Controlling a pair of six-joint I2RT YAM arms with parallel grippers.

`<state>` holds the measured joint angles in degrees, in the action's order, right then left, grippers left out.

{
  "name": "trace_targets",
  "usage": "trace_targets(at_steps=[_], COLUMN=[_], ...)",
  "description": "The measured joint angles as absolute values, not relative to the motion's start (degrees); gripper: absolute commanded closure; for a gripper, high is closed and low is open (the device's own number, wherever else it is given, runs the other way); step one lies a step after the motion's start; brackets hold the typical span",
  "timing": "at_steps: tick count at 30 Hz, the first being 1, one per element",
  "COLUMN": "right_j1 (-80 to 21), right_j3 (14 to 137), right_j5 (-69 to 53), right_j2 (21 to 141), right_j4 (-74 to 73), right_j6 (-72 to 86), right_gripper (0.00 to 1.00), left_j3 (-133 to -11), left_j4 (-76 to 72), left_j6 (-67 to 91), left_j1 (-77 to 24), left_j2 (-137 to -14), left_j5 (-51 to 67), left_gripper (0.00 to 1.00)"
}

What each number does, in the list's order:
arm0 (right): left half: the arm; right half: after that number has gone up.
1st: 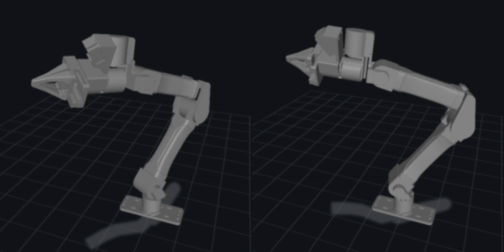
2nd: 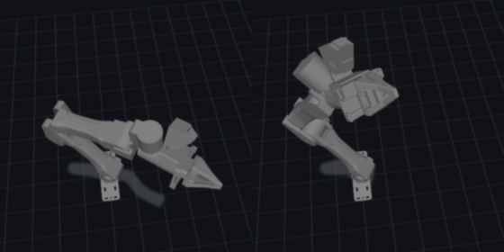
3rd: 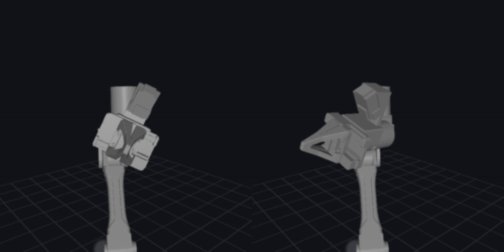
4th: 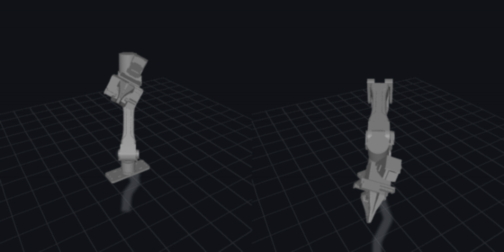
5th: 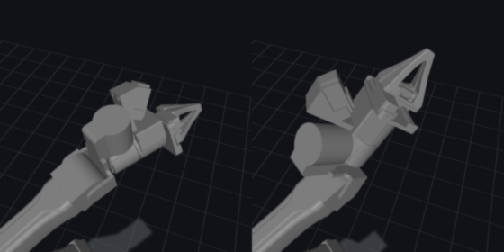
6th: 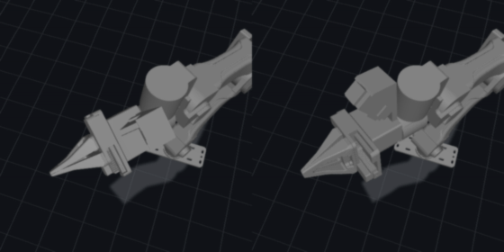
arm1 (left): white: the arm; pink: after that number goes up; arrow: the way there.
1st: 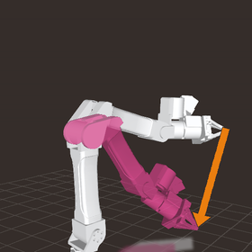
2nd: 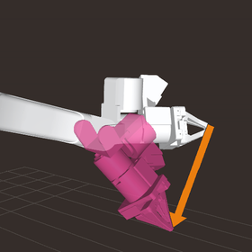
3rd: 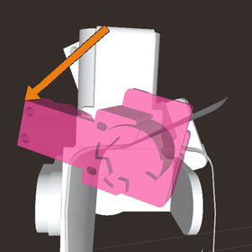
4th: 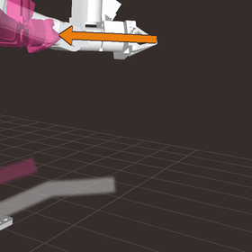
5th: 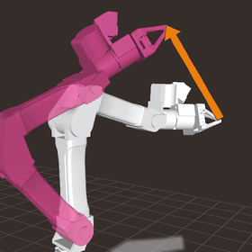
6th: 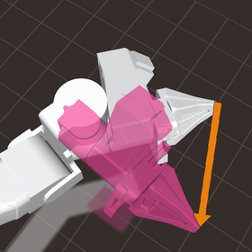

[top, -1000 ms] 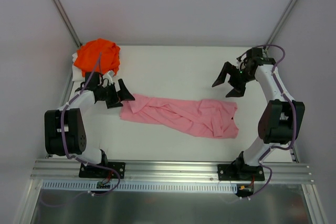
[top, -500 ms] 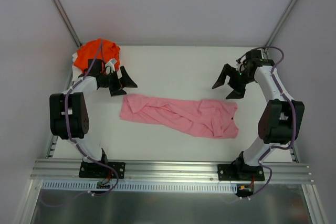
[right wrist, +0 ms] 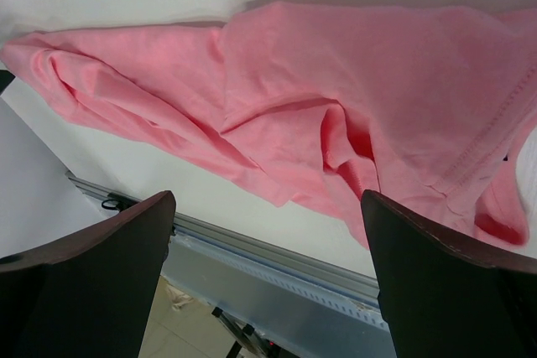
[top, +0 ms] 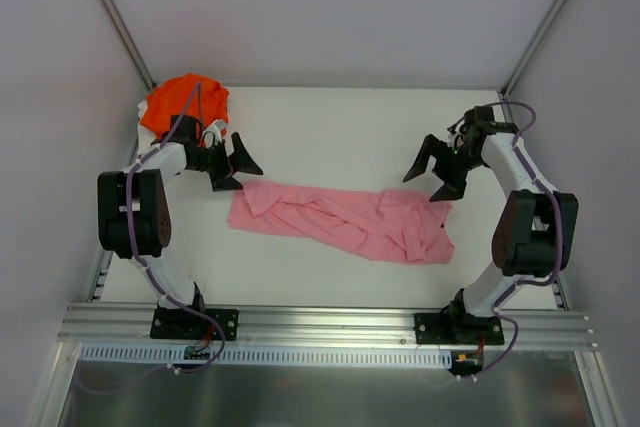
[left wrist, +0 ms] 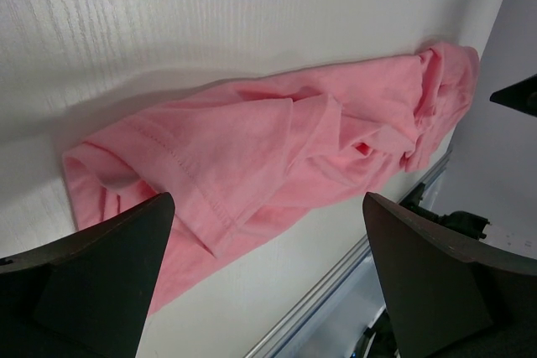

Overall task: Fold and stack the t-shirts
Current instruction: Fold the other side of the tshirt into a rectangle

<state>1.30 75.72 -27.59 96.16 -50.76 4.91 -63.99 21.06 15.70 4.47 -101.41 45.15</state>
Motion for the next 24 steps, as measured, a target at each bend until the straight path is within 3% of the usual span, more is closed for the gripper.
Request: trace_targets(at_steps=[24], right_j1=[1.3], right_j3=[74.4], right_j5=[-27.4], right_j2=[93.0], right_j4=[-49.8], right_j6=[5.4], right_gripper=[0.00], left_j3=[-62.0], left_j4=[22.6], left_j6=[12.6], left_j1=[0.4], left_j2=[-102.7], left_j5=[42.7], left_gripper=[0.01])
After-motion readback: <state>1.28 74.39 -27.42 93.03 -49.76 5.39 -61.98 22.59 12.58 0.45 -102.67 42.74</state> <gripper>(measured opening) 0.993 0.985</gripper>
